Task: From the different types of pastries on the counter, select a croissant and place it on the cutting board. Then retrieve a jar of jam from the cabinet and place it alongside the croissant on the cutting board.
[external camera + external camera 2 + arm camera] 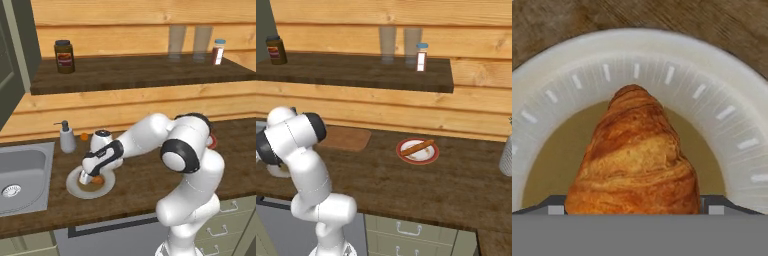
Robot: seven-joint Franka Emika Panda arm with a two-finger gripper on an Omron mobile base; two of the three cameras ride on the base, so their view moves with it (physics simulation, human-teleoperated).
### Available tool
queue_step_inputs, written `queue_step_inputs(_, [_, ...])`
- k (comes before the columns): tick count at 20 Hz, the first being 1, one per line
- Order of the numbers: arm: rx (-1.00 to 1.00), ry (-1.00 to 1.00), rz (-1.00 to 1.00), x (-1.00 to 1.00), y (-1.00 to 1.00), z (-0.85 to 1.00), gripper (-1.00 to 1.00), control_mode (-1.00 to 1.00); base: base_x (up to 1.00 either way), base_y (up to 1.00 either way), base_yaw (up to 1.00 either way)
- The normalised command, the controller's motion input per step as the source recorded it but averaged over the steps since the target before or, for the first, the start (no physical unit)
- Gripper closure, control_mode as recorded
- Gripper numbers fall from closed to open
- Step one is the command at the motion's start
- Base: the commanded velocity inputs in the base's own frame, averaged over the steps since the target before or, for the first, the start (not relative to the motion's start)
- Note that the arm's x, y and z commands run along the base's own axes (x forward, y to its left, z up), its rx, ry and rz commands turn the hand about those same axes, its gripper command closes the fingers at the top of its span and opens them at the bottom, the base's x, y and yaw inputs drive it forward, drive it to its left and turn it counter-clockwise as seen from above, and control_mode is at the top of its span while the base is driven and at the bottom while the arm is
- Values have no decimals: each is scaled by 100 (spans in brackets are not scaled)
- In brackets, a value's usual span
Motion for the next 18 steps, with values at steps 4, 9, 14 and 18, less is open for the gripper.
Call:
queue_step_inputs(4, [0,2,0,15,26,-21,100,-100,0,0,0])
queue_step_inputs(9, [0,-7,0,5,-3,72,100,-100,0,0,0])
queue_step_inputs(14, [0,-31,0,54,-34,87,100,-100,0,0,0])
queue_step_inputs(18, [1,-23,0,90,-42,39,100,-100,0,0,0])
